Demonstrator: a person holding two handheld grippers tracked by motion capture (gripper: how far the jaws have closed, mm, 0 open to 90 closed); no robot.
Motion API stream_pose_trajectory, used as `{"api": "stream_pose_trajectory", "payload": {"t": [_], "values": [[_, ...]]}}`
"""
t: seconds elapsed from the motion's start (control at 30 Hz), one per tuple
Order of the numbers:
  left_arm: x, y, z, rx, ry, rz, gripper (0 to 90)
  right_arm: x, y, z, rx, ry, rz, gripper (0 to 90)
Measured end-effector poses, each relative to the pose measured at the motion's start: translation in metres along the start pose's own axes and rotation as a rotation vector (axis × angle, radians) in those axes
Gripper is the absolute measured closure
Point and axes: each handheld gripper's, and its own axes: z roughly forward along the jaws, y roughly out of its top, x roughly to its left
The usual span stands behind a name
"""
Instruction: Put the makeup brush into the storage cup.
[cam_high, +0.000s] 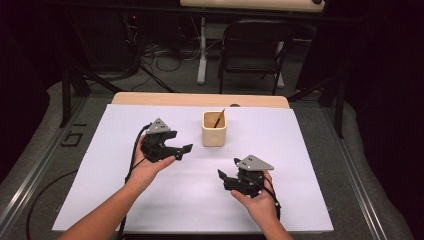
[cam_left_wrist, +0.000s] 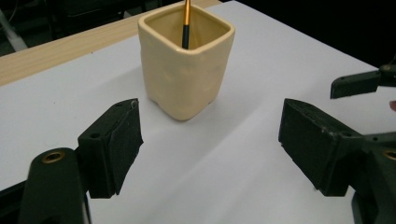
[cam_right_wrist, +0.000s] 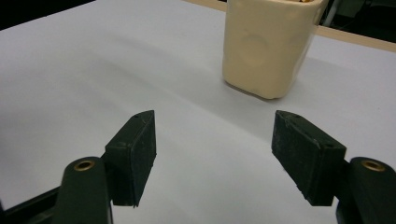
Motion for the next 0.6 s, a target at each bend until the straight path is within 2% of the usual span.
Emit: {"api": "stream_pose_trajectory", "payload": {"t": [0.53, 0.6], "values": [[0.006, -0.041, -0.02, 0.001, 0.025, -0.021, 21.9, 0.001, -0.002, 0.0, -0.002, 0.0, 0.001, 30.9], [0.006, -0.045, -0.022, -0.001, 0.026, -0.037, 22.5, 0.0, -0.002, 0.0, 0.001, 0.002, 0.002, 30.9]]}}
